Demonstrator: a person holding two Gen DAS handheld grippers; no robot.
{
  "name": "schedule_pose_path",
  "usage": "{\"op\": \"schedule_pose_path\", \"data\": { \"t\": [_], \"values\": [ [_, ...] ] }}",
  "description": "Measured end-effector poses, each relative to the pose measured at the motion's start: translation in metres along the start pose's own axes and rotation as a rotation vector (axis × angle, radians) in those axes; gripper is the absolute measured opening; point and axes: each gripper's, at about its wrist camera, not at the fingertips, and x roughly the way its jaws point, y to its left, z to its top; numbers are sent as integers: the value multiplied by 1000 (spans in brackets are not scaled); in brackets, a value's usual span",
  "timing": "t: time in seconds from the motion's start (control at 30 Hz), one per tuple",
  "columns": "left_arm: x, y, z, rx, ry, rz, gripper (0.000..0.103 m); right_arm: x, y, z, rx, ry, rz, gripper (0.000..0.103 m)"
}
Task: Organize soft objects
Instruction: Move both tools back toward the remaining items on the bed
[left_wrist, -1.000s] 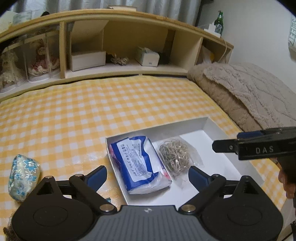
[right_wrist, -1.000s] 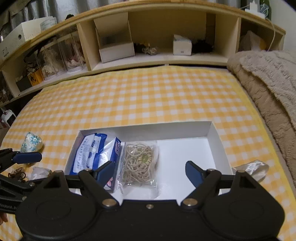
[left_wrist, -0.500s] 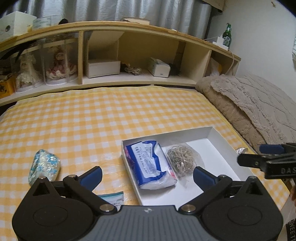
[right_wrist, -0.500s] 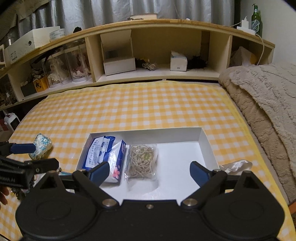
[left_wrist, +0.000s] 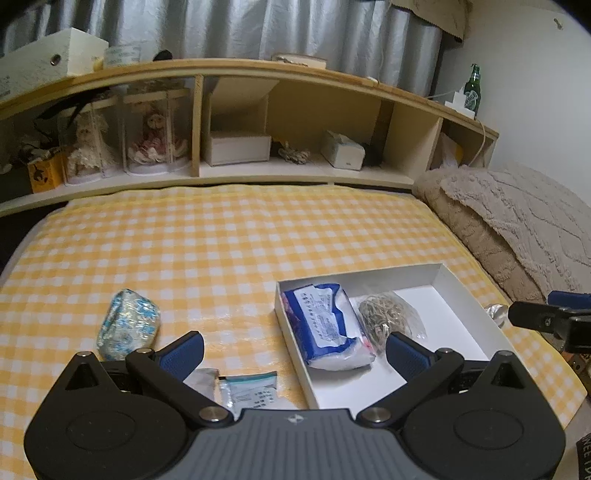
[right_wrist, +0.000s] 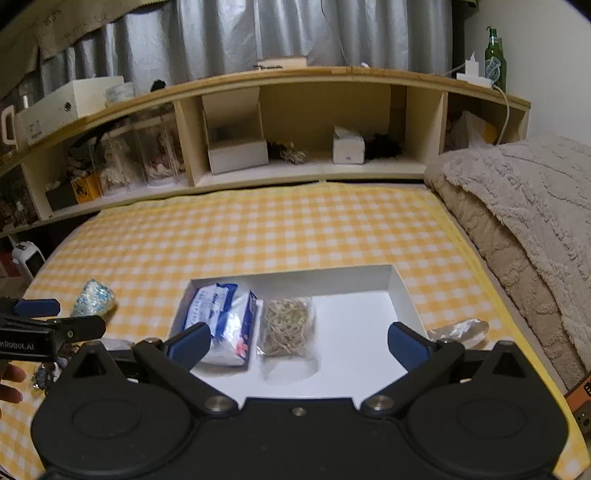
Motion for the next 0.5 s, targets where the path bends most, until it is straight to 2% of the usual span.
{"op": "schedule_pose_path", "data": {
  "t": [0.27, 0.37, 0.5],
  "values": [
    [-27, 25, 0, -26, -54, 42, 103, -8, 10, -1, 42, -83, 11, 103],
    [-36, 37, 0, -38, -77, 80, 103, -8, 14, -2, 64, -122, 25, 103],
    [-42, 56, 2, -63, -85, 123, 103, -4, 29, -8, 10, -147, 71, 103]
  ]
}}
